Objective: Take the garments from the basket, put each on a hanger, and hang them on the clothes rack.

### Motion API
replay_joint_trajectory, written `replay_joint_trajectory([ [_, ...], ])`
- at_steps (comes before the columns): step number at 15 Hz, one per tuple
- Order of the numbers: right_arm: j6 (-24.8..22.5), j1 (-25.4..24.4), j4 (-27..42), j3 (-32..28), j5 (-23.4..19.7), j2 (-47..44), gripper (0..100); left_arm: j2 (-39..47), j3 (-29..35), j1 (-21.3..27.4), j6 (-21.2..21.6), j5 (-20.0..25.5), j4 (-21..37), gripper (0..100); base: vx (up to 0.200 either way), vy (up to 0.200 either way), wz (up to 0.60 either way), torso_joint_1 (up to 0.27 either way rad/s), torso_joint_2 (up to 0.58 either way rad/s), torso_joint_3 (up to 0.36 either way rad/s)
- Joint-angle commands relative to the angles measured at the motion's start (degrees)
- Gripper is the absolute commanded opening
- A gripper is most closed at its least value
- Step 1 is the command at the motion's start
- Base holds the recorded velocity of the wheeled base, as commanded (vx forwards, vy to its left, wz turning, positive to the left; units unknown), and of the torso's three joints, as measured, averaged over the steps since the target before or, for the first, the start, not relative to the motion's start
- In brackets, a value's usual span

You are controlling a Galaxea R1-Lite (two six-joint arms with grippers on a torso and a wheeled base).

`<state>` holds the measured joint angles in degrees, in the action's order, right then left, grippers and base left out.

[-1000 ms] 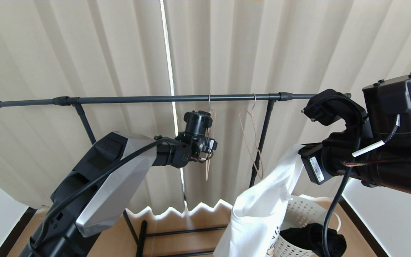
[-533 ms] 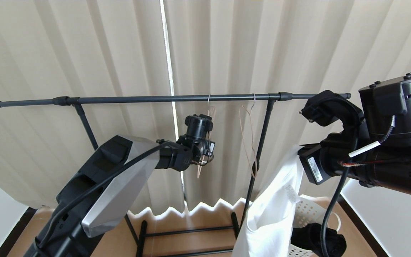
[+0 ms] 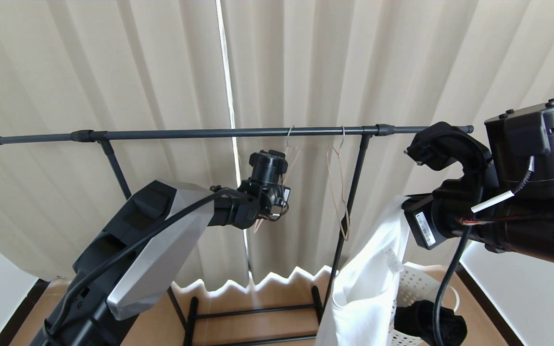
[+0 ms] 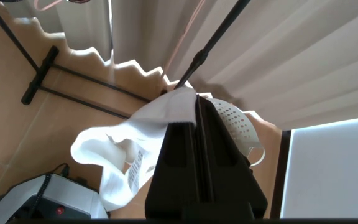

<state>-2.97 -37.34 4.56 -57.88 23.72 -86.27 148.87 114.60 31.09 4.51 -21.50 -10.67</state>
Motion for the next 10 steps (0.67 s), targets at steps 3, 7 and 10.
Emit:
replay_joint_trajectory([
  [3,-0.01,-0.01,0.01,-0.04,0.01,0.05,0,-1.39,-0.01,0.12,-0.12,-0.03,-0.06,0,0.0,0.0,0.0,0.0,0.0,0.0],
  [7,-0.01,-0.01,0.01,0.05,0.01,-0.04,0,-1.83,-0.01,0.2,-0.91,-0.03,-0.06,0,0.0,0.0,0.0,0.0,0.0,0.0],
  [10,-0.01,-0.01,0.01,0.05,0.01,-0.12,0,-1.92,-0.01,0.2,-0.99,-0.03,-0.06,0,0.0,0.0,0.0,0.0,0.0,0.0],
])
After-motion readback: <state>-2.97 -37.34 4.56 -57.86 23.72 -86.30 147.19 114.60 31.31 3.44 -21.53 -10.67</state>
